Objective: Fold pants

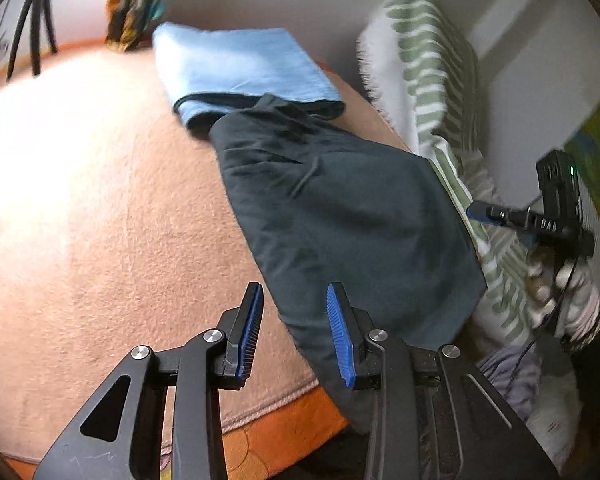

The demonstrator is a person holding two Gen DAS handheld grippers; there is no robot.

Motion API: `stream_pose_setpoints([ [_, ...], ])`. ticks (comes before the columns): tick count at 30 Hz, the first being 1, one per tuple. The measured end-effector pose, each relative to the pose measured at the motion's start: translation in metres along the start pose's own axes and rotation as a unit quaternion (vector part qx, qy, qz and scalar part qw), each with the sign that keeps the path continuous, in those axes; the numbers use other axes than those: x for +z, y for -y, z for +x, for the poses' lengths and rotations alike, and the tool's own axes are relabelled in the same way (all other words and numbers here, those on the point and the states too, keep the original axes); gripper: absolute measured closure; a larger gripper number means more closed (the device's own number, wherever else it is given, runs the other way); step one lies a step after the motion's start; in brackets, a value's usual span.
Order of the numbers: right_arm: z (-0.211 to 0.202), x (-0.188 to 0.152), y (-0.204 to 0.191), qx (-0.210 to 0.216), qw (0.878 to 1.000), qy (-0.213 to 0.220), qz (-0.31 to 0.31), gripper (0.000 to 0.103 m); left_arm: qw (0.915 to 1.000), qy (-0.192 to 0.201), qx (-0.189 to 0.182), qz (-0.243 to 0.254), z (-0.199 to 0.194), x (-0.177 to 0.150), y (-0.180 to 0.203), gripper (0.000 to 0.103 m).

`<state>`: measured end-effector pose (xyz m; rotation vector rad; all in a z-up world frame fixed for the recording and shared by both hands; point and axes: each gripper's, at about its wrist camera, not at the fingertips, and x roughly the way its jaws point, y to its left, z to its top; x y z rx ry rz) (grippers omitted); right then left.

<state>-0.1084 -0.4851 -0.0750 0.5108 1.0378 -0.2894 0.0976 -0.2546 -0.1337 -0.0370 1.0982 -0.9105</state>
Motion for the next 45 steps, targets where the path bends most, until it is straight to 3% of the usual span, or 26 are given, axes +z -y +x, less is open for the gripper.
stream_pose_setpoints([
  [3,0.009,0.009,0.002,-0.007,1.000,0.006,-0.001,0.036,0.9999,-0.011,0.001,-0.013,0.009,0.004,-0.004,0.072],
  [5,0.018,0.017,0.002,-0.006,1.000,0.001,-0.003,0.030,0.9997,-0.016,0.003,-0.018,0.015,0.007,-0.005,0.072],
  [15,0.069,0.038,0.004,-0.006,0.998,-0.057,-0.029,0.013,0.9985,-0.029,-0.003,-0.046,0.034,0.019,-0.016,0.071],
  [17,0.076,0.041,0.008,0.000,0.997,-0.066,-0.027,0.010,0.9985,-0.029,-0.001,-0.047,0.036,0.022,-0.018,0.064],
  [27,0.097,0.042,0.035,0.087,0.993,-0.084,0.009,0.008,0.9988,-0.034,-0.012,-0.032,0.049,0.030,-0.018,0.064],
  [30,0.097,0.042,0.034,0.099,0.992,-0.076,-0.002,0.012,0.9987,-0.035,-0.018,-0.030,0.052,0.033,-0.017,0.064],
  [32,0.098,0.041,0.033,0.121,0.990,-0.077,-0.003,0.026,0.9984,-0.036,-0.025,-0.035,0.053,0.036,-0.019,0.064],
  [35,0.099,0.040,0.032,0.130,0.989,-0.077,-0.002,0.026,0.9976,-0.035,-0.038,-0.047,0.055,0.038,-0.022,0.063],
  [38,0.099,0.039,0.033,0.133,0.989,-0.072,0.005,0.028,0.9966,-0.036,-0.056,-0.048,0.057,0.042,-0.021,0.049],
  [45,0.092,0.034,0.027,0.122,0.991,-0.056,0.003,0.049,0.9984,-0.035,-0.039,-0.019,0.065,0.049,-0.006,0.048],
])
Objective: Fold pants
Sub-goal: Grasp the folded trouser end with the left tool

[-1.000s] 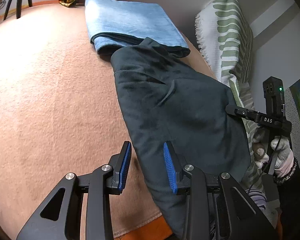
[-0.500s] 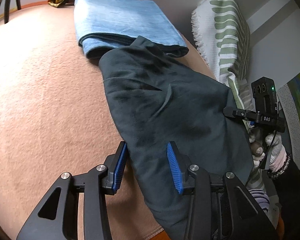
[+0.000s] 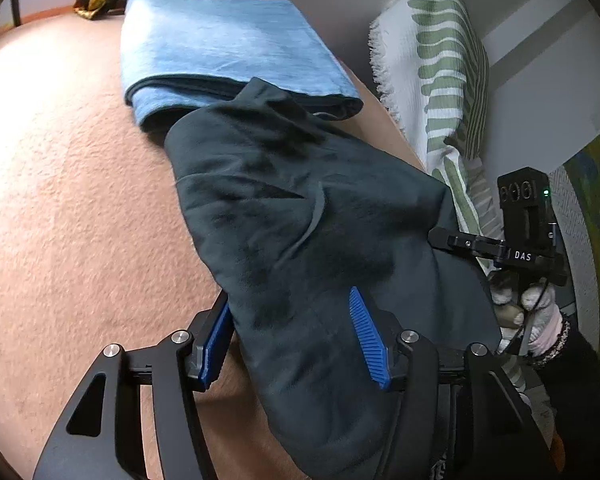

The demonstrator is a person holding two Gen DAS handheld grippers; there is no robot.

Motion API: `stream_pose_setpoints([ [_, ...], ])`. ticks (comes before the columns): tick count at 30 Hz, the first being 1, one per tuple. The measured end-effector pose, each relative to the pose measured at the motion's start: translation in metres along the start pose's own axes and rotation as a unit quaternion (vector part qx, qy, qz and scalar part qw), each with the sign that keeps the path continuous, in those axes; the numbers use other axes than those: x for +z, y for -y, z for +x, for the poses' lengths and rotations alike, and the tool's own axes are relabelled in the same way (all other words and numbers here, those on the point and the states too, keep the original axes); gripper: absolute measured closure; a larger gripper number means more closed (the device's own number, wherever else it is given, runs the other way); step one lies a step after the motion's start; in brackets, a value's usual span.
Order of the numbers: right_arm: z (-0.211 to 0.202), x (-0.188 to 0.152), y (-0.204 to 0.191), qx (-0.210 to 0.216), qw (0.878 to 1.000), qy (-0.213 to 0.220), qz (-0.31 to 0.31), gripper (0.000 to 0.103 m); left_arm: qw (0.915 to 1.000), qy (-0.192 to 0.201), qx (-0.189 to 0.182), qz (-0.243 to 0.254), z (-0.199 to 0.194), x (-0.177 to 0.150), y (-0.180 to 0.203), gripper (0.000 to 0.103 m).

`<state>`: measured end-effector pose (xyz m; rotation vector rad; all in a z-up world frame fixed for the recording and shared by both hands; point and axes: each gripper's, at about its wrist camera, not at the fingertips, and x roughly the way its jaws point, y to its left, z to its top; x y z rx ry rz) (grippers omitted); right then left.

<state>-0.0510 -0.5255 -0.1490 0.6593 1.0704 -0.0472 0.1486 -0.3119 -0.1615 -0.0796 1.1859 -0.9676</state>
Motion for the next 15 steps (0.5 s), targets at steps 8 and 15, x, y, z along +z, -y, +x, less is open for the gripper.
stream_pose_setpoints([
  [8,-0.002,-0.002,0.005,0.013,1.000,0.004,0.006,0.043,0.9999,0.006,0.011,0.002,0.006,0.004,0.001,0.066],
  [15,0.006,0.000,0.005,0.023,1.000,0.001,0.020,0.049,1.0000,0.001,0.004,-0.008,0.013,0.006,0.001,0.081],
])
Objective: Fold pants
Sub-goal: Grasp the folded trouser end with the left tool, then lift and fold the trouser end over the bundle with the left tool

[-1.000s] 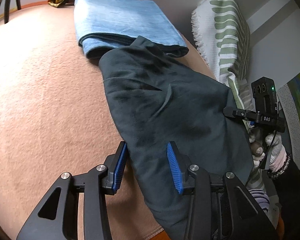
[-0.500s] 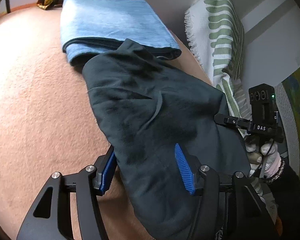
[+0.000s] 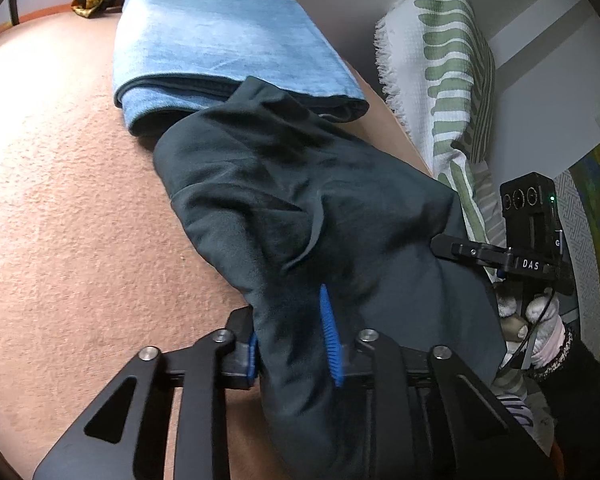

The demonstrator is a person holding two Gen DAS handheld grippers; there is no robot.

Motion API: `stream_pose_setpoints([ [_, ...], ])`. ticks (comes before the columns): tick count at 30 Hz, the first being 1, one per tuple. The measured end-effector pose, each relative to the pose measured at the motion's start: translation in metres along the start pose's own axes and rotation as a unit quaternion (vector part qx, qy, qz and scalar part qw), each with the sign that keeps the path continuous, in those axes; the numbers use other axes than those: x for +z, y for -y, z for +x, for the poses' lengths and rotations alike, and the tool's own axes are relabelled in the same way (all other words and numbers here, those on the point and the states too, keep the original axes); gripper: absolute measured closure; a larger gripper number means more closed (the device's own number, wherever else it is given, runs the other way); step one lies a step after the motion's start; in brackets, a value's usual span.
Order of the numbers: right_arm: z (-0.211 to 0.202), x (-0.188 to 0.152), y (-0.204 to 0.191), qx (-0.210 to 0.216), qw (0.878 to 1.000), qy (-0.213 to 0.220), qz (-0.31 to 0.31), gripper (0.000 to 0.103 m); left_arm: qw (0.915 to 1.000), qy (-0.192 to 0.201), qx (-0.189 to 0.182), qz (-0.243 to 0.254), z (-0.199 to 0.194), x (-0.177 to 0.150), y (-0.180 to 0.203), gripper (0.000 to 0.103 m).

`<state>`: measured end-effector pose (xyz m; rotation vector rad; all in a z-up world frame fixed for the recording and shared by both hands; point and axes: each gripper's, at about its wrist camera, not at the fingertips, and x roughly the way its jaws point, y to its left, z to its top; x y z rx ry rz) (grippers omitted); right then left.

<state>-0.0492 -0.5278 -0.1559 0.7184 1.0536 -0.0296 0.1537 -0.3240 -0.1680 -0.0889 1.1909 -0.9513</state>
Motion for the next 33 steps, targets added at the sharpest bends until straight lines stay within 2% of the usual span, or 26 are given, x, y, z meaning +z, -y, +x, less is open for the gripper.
stream_pose_setpoints([
  [2,-0.005,0.000,-0.005,-0.004,1.000,0.006,-0.006,0.064,1.0000,0.002,-0.002,0.007,0.000,-0.001,0.004,0.088],
  [5,-0.017,-0.001,-0.017,-0.002,1.000,0.019,-0.017,0.072,0.9997,0.012,-0.005,0.023,-0.003,0.000,0.015,0.092],
  [13,-0.024,-0.003,-0.049,-0.047,0.997,0.034,-0.051,0.075,0.9973,0.034,-0.015,0.064,-0.024,-0.001,0.039,0.096],
  [24,-0.058,0.000,-0.106,-0.054,0.990,0.069,-0.106,0.077,0.9939,0.066,-0.034,0.081,-0.060,0.006,0.052,0.097],
  [33,-0.079,0.029,-0.145,-0.042,0.984,0.116,-0.131,0.077,0.9870,0.123,-0.031,0.099,-0.107,0.033,0.055,0.097],
])
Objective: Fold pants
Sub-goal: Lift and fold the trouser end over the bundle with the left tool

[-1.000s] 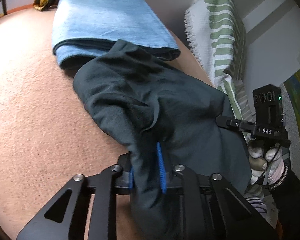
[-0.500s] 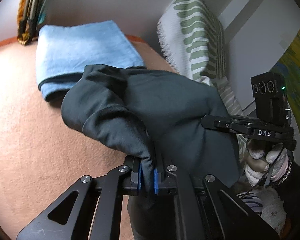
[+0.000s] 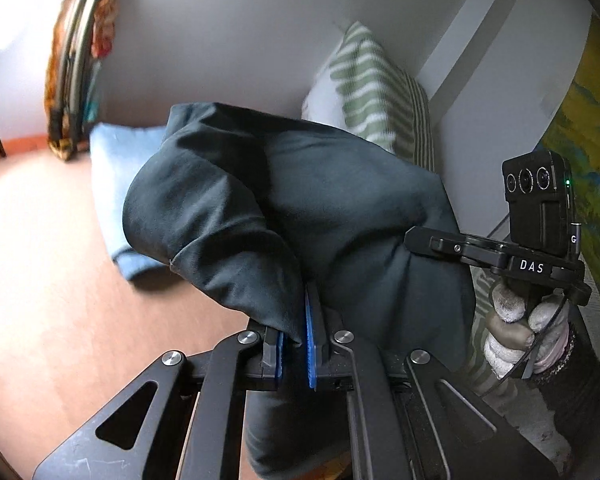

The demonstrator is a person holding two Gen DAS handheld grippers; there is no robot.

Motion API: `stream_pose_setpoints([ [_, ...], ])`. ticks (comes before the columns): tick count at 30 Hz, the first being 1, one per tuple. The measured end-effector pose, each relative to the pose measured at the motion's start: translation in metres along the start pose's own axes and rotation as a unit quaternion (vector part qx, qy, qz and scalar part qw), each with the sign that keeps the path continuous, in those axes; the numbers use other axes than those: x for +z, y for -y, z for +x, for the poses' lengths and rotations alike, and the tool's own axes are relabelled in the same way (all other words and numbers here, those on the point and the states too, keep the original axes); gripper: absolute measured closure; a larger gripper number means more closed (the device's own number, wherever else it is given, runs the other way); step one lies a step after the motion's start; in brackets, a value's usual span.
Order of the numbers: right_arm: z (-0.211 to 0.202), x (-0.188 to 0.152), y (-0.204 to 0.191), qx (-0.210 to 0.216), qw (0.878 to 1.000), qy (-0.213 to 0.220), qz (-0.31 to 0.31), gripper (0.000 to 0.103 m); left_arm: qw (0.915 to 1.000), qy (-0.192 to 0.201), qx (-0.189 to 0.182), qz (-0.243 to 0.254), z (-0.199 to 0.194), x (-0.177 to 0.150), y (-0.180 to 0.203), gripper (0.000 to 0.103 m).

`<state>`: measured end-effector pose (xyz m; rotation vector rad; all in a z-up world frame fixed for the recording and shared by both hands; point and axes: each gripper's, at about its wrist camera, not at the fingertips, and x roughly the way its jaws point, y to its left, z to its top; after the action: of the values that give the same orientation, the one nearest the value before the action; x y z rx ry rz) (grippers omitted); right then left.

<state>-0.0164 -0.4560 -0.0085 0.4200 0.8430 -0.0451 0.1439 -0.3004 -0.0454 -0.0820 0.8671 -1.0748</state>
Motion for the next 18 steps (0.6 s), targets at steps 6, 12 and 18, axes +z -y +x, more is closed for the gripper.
stream_pose_setpoints([
  [6,0.011,0.032,-0.015,0.006,1.000,0.021,-0.013,0.077,0.9995,0.029,0.009,-0.004,-0.009,0.029,-0.018,0.097],
  [12,0.038,0.070,-0.020,0.012,0.999,0.032,-0.018,0.078,0.9984,0.049,0.024,-0.017,-0.010,0.065,-0.050,0.097],
  [18,0.073,0.112,-0.007,0.012,0.999,0.042,-0.018,0.078,0.9969,0.066,0.042,-0.006,0.001,0.107,-0.076,0.097],
])
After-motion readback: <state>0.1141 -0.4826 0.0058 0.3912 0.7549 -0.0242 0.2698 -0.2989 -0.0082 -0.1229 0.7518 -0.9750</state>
